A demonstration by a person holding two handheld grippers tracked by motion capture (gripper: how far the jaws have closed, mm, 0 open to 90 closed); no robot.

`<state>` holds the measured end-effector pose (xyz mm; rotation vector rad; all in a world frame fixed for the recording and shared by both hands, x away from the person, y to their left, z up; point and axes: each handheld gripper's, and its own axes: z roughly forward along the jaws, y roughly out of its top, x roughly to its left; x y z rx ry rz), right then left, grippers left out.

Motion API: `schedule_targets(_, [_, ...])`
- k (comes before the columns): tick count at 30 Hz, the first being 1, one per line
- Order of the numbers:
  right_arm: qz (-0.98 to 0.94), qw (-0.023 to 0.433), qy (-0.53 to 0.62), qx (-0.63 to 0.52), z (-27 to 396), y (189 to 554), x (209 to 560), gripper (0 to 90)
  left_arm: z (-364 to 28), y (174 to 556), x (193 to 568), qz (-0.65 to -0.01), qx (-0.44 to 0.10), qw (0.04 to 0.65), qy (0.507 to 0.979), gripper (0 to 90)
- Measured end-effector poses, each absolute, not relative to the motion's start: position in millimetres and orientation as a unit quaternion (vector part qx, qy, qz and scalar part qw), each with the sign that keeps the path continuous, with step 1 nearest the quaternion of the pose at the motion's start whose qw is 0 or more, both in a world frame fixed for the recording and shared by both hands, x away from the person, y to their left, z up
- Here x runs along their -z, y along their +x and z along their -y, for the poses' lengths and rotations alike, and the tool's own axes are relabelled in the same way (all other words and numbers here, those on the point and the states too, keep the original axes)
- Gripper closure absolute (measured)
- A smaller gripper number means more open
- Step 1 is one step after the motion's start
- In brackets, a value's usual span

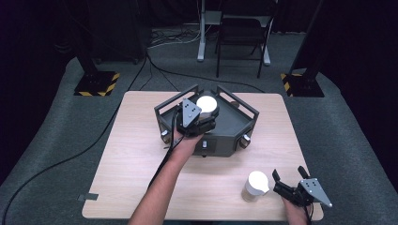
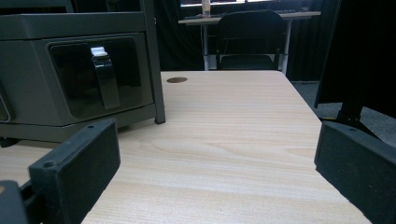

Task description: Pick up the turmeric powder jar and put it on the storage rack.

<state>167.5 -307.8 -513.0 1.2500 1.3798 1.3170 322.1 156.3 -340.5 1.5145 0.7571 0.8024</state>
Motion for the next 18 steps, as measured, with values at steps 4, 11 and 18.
schedule_targets(4, [-0.550, 0.417, 0.498, -0.525, 308, 168, 513, 0.0, -151, 327, 344, -0.329, -0.362, 0.584, 0.648, 30.8])
schedule_targets(11, [-0.551, 0.417, 0.497, -0.525, 308, 168, 513, 0.0, -141, 336, 344, -0.351, -0.376, 0.567, 0.643, 30.8])
schedule_targets(18, [-0.550, 0.415, 0.497, -0.527, 309, 168, 513, 0.0, -133, 343, 344, -0.368, -0.381, 0.552, 0.643, 30.9])
